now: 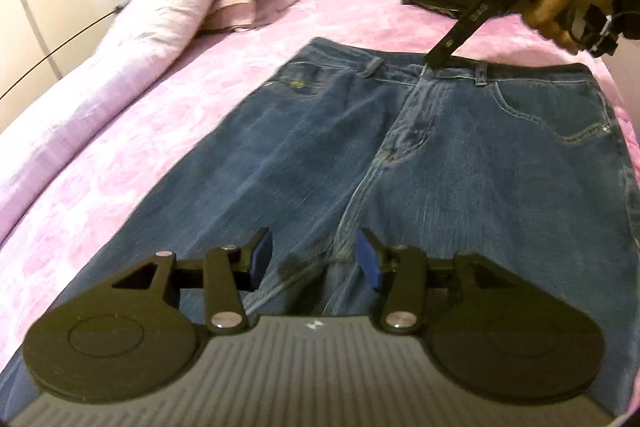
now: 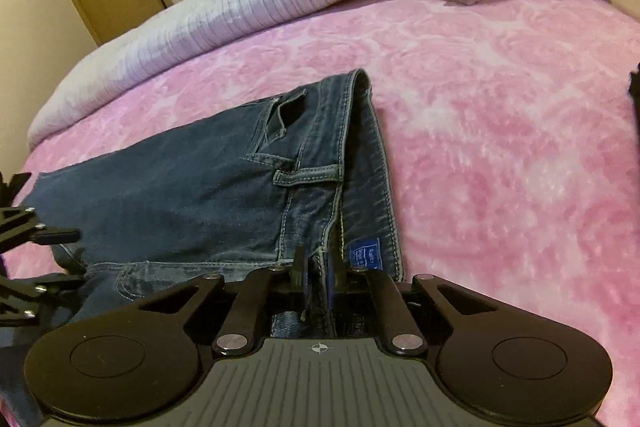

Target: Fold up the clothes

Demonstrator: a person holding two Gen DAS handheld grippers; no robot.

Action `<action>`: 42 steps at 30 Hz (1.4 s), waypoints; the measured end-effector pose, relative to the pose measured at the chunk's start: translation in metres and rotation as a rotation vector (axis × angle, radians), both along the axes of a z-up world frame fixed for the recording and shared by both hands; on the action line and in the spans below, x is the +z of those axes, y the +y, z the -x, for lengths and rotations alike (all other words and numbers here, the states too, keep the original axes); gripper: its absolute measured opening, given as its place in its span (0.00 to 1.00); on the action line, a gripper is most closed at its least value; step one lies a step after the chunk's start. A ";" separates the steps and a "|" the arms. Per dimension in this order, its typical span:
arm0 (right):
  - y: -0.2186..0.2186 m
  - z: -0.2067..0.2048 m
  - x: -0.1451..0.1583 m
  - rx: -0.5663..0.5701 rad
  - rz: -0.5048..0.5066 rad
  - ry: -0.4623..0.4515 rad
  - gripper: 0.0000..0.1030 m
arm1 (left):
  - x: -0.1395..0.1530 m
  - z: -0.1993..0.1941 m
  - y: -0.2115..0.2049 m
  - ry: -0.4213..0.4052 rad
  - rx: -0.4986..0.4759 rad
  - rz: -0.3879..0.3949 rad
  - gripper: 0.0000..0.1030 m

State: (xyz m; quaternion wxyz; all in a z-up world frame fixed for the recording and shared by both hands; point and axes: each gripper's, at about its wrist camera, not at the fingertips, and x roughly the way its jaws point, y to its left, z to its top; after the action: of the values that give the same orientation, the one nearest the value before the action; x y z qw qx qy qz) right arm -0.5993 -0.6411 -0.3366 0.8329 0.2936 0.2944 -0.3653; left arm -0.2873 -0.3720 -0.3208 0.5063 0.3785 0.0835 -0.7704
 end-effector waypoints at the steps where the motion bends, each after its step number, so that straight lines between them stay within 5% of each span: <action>1: 0.006 0.000 0.008 -0.020 0.027 0.019 0.14 | 0.003 -0.007 0.009 -0.009 0.021 0.002 0.42; 10: 0.132 -0.018 0.049 0.048 0.119 -0.009 0.49 | 0.003 -0.112 0.147 -0.074 0.340 -0.045 0.47; 23: 0.258 -0.016 0.017 -0.003 0.114 0.109 0.53 | 0.004 -0.223 0.353 -0.255 0.671 -0.024 0.54; 32: 0.283 -0.022 0.003 0.052 0.253 0.362 0.53 | -0.044 -0.263 0.416 -0.748 0.495 -0.073 0.55; 37: 0.298 -0.039 -0.016 0.188 0.407 0.579 0.53 | -0.059 -0.265 0.413 -0.905 0.332 -0.041 0.54; 38: 0.301 -0.041 -0.020 0.220 0.437 0.617 0.53 | -0.060 -0.267 0.410 -0.919 0.317 -0.040 0.47; 40: 0.306 -0.045 -0.031 0.278 0.493 0.690 0.53 | -0.063 -0.273 0.402 -0.911 0.308 -0.084 0.14; 42: 0.310 -0.047 -0.043 0.334 0.540 0.755 0.53 | -0.063 -0.274 0.399 -0.915 0.308 -0.127 0.04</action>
State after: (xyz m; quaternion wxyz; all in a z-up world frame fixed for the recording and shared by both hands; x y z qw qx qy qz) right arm -0.5521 -0.3308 -0.3791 0.7617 -0.1367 0.5133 -0.3710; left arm -0.0129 0.0269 -0.3838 0.5750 0.6918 -0.0457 -0.4344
